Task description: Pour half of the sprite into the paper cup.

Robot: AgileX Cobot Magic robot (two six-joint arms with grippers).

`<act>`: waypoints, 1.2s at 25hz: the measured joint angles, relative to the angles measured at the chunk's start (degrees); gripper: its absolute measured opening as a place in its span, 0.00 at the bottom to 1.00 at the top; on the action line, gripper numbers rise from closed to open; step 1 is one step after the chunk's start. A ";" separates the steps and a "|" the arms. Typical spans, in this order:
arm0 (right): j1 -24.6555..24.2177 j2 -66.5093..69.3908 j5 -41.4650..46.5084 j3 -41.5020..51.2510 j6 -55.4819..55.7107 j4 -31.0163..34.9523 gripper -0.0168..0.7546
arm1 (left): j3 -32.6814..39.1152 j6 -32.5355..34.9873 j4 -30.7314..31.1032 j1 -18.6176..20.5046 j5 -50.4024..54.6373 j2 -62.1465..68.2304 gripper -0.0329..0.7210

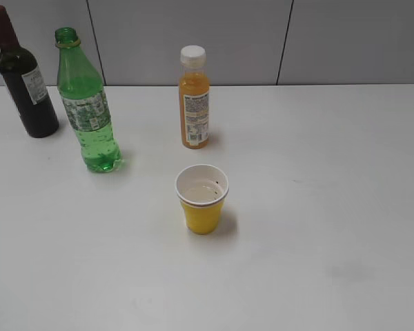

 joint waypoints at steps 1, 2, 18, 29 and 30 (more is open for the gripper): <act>0.00 0.00 0.00 0.00 0.00 0.00 0.79 | 0.10 0.00 0.00 0.00 0.53 -1.01 0.83; 0.00 0.00 0.00 0.00 0.00 0.00 0.79 | 0.16 0.00 0.00 0.00 0.78 -2.04 0.83; 0.00 0.00 0.00 0.00 0.00 0.00 0.79 | 0.16 0.93 0.46 0.00 -2.48 -15.96 0.83; 0.00 0.00 0.00 0.00 0.00 0.00 0.79 | 3.36 1.04 0.51 0.00 -3.83 -21.51 0.83; 0.00 0.00 0.00 0.00 0.00 0.00 0.79 | 3.51 1.04 0.51 0.00 -4.03 -21.51 0.83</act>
